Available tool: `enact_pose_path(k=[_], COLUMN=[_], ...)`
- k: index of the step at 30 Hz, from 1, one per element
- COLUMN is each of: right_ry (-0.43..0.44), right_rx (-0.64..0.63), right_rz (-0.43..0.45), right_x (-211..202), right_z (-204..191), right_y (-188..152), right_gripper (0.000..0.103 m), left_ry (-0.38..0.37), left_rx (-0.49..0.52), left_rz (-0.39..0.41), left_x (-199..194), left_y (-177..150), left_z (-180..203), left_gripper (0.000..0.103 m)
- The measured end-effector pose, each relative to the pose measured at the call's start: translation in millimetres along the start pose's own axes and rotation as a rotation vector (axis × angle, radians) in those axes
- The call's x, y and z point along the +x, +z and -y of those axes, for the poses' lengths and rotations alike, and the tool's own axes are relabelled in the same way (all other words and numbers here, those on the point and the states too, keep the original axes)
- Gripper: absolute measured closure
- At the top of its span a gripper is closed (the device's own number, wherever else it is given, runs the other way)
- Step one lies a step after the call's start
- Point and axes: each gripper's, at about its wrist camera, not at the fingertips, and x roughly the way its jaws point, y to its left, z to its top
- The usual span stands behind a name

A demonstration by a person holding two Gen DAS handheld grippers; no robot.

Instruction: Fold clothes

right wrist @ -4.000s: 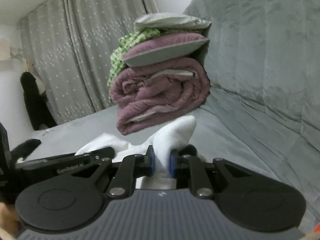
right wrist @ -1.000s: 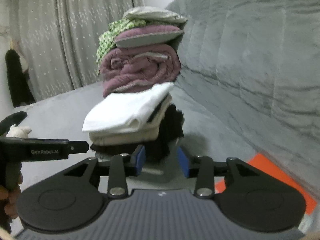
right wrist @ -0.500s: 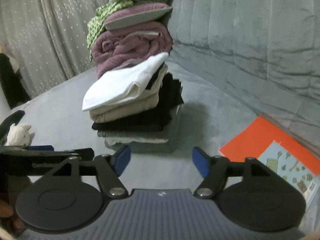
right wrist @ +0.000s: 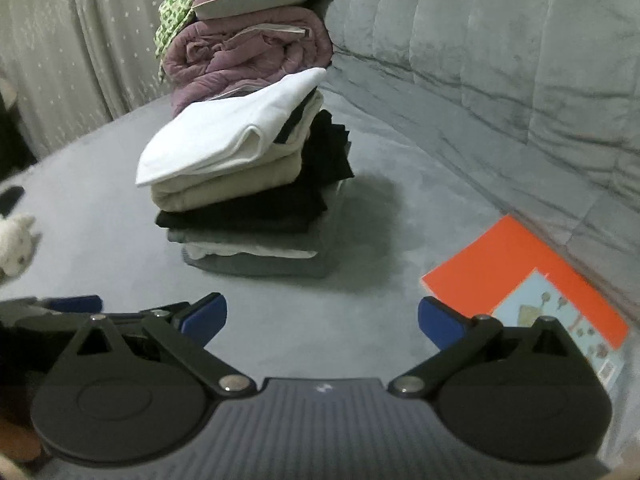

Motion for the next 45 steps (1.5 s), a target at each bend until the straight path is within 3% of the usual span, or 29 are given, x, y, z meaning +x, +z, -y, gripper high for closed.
enact_pose_path(k=[45], right_ry=[-0.059], right_rx=[-0.064], right_rz=[0.023], right_x=[-5.3], right_z=[-0.3], right_y=[1.3], right_gripper=[0.0], left_ry=[0.008], left_rx=[0.021], left_rz=[0.027], left_x=[-7.3], left_y=[7.9], left_z=[7.2], left_gripper=[0.001])
